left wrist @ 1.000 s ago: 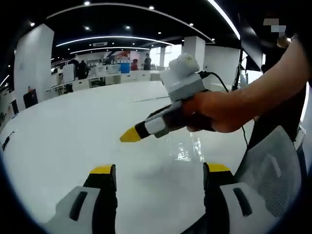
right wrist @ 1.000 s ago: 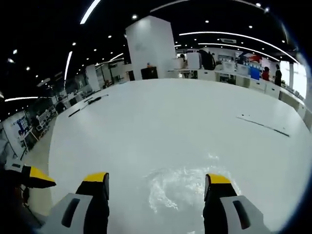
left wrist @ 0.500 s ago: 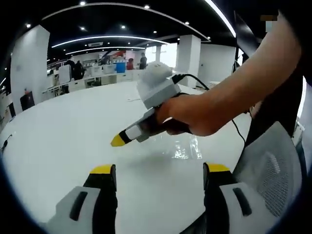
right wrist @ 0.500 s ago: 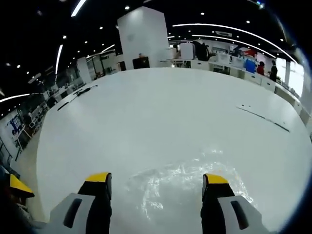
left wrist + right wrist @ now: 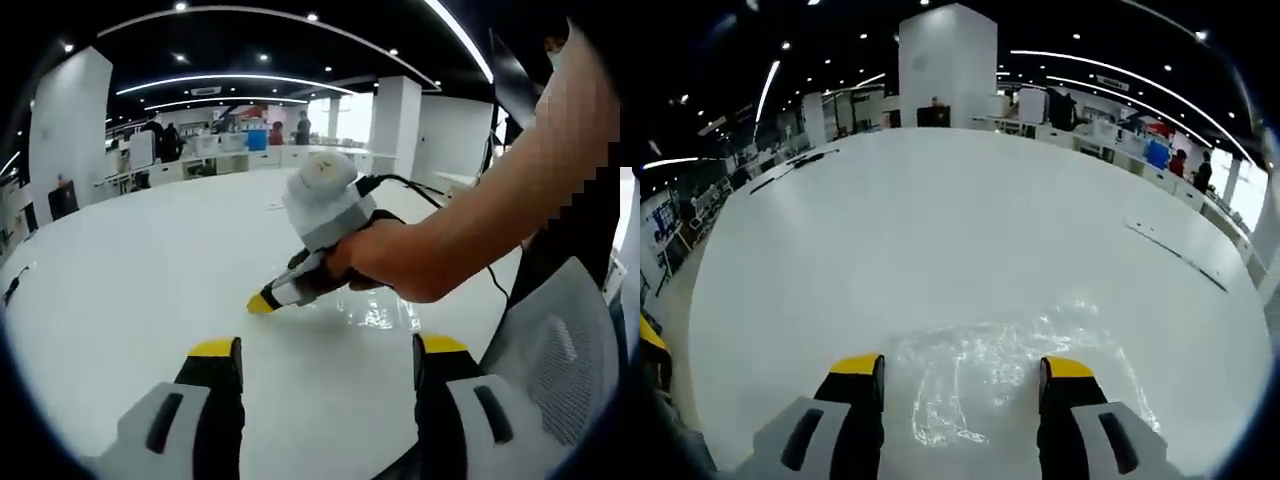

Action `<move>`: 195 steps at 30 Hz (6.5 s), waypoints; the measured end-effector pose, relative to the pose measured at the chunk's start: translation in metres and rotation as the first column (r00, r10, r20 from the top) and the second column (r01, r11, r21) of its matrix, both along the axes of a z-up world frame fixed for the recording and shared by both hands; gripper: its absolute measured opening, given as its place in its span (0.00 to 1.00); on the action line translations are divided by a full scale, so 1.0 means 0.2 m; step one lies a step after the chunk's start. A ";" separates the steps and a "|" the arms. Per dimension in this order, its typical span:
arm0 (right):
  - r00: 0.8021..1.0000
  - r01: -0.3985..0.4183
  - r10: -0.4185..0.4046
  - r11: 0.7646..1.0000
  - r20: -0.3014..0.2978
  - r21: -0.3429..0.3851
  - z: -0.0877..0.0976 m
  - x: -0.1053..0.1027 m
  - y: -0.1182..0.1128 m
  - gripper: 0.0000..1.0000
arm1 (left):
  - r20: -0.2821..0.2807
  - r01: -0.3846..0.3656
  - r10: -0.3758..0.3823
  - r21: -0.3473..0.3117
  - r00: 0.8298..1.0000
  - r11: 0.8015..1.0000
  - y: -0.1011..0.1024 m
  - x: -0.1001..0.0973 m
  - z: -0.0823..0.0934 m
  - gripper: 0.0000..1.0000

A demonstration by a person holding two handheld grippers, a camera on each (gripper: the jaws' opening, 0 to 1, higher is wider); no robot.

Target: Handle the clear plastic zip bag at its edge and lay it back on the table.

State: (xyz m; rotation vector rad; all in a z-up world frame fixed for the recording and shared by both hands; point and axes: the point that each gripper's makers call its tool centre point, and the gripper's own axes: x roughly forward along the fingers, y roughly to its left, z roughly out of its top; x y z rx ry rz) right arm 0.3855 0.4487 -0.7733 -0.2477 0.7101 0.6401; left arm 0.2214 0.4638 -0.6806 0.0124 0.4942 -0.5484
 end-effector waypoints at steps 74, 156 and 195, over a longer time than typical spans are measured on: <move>0.984 -0.170 0.171 0.985 -0.049 0.019 -0.05 -0.02 0.03 0.00 | -0.054 -0.014 0.014 -0.009 0.998 1.000 0.00 -0.03 -0.03 0.49; 0.616 -0.654 0.771 0.614 0.159 -0.443 0.35 -0.76 -0.10 0.00 | -0.335 -0.167 0.080 -0.239 0.939 0.957 -0.10 0.46 -0.11 0.14; 0.760 -0.551 0.643 0.716 0.097 -0.430 0.24 -0.65 -0.29 0.00 | -0.426 -0.297 0.125 -0.368 0.896 0.881 -0.09 0.32 -0.13 0.00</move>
